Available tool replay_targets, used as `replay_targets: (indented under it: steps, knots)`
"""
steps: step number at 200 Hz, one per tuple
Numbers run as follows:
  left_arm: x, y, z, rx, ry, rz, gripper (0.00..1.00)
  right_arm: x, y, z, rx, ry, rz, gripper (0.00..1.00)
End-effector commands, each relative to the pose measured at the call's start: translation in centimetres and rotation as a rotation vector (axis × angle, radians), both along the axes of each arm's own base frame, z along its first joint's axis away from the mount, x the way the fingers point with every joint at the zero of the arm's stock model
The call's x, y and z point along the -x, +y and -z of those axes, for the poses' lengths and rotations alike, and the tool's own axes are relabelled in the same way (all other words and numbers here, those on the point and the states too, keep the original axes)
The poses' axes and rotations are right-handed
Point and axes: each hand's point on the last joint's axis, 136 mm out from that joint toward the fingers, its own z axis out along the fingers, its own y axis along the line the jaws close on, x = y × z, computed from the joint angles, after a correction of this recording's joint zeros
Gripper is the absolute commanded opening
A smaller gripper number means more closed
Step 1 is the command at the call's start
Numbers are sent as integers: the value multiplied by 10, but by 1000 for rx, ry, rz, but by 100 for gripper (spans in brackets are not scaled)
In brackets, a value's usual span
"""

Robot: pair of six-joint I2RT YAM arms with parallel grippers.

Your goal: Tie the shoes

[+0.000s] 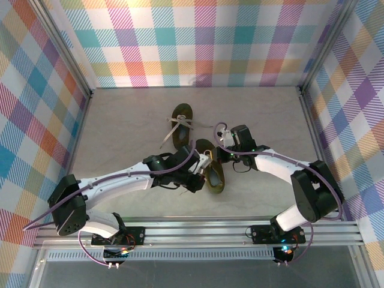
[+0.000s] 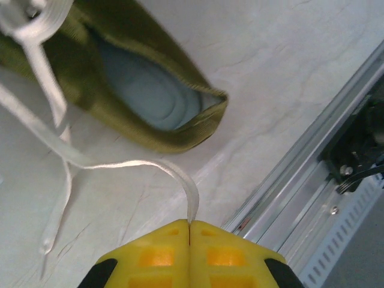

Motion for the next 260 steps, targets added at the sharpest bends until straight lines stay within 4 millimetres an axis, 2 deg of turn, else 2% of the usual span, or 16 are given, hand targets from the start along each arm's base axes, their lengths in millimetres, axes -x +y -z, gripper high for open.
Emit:
replay_targets:
  steps: [1, 22, 39, 76, 80, 97, 130, 152, 173, 182, 194, 216, 234, 260]
  knots:
    - [-8, -34, -46, 157, -75, 35, 0, -4, 8, -10, -54, 13, -7, 0]
    - [-10, -52, -67, 229, -86, 60, 0, -6, 7, -8, -60, 30, 6, 0]
    - [-8, -66, -72, 257, -80, 94, 0, -7, 5, -6, -69, 49, 19, 0]
    - [-10, -88, -62, 256, -55, 119, 0, -11, 3, -3, -100, 91, 39, 0]
    - [-12, -94, -67, 285, -70, 122, 0, -11, 4, -3, -103, 93, 38, 0]
    - [-16, -102, -66, 297, -73, 120, 0, -11, 4, -2, -106, 100, 38, 0]
    - [-30, -107, -44, 234, -85, 77, 0, -11, 3, -1, -105, 104, 38, 0]
    - [-34, -108, -31, 208, -79, 68, 25, -11, 2, -1, -106, 108, 39, 0]
    - [-33, -108, -34, 221, -83, 70, 47, -11, 1, -1, -102, 105, 38, 0]
    - [-33, -107, -38, 232, -93, 70, 51, -11, 1, 0, -99, 106, 40, 0]
    - [-32, -101, -45, 246, -114, 63, 52, -12, 0, 0, -96, 104, 41, 0]
    - [-37, -79, -51, 260, -159, 7, 47, -10, 0, -1, -93, 93, 26, 0]
    - [-50, -49, -41, 226, -171, -103, 42, -9, 1, -4, -95, 70, 9, 0]
    - [-77, -3, -17, 181, -128, -326, 26, -2, 2, -8, -100, 8, -30, 0]
